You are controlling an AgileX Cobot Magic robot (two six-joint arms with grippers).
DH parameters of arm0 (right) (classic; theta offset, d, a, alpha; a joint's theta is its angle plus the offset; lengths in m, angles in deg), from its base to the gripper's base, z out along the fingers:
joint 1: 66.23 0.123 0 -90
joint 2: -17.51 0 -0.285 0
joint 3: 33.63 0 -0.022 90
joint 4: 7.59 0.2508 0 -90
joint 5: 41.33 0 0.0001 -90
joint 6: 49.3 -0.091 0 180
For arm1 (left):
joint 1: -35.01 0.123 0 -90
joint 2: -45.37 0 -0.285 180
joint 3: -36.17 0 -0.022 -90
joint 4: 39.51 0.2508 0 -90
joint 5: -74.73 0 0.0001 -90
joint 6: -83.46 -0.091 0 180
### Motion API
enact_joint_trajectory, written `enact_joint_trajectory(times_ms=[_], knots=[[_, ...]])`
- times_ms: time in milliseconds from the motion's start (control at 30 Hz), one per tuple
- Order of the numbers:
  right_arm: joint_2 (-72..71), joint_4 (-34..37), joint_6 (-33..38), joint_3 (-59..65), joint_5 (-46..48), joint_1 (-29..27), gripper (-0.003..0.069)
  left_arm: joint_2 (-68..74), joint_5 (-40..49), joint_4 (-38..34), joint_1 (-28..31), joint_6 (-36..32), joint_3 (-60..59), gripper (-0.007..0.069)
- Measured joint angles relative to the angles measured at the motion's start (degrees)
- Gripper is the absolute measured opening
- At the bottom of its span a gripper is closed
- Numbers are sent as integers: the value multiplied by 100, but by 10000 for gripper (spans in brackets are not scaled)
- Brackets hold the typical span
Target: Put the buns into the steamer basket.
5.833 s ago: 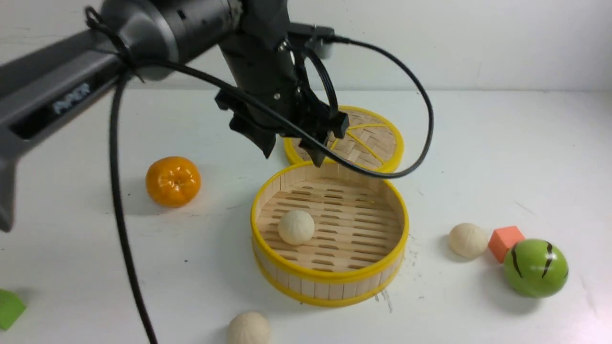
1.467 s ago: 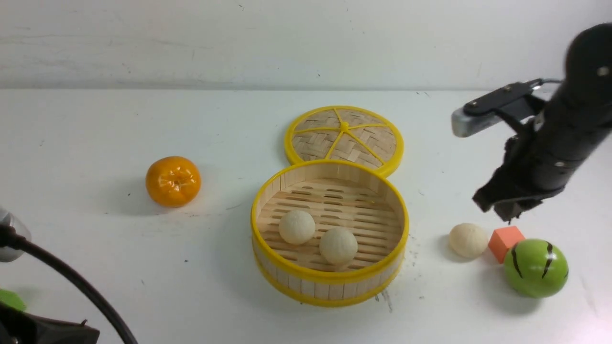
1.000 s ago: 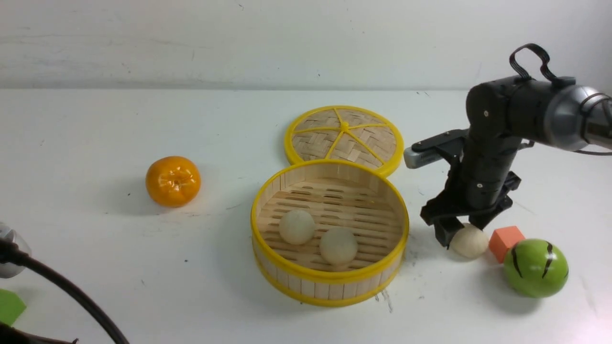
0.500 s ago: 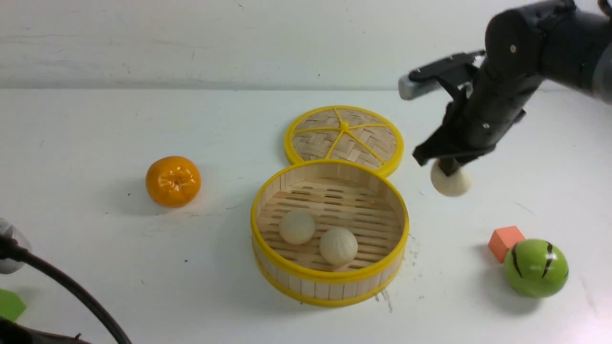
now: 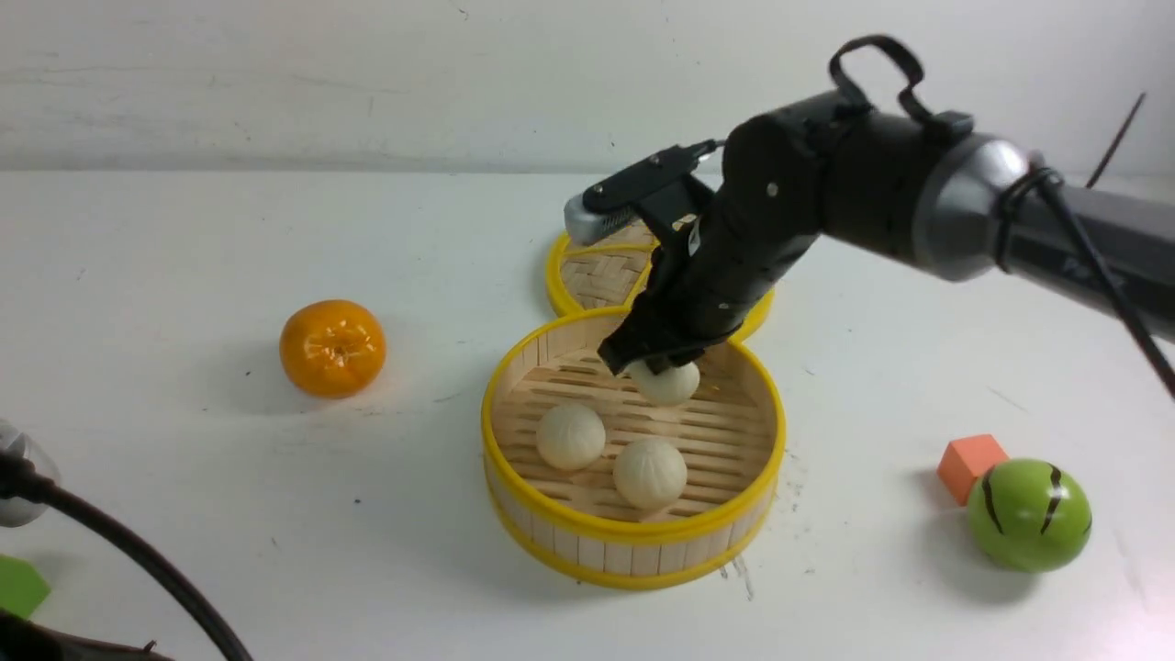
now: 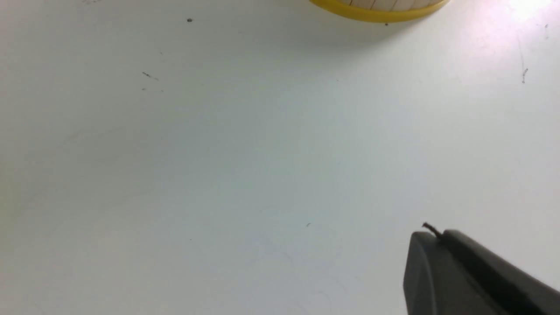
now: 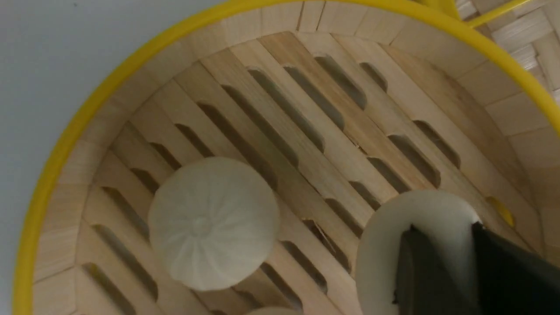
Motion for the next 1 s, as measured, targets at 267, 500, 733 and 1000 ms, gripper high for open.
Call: enact_joint_trajectory(times_ms=[267, 500, 733, 1000], knots=[[80, -20, -527, -29, 125, 0, 498, 0, 0, 0, 0, 0, 0, 2], [-1068, -53, -546, -94, 877, 0, 422, 0, 0, 0, 0, 0, 0, 7], [-3380, -53, -546, 826, 1071, 0, 48, 0, 0, 0, 0, 0, 0, 16], [-5953, -4, -590, 3248, 106, 0, -20, 0, 0, 0, 0, 0, -4, 20]])
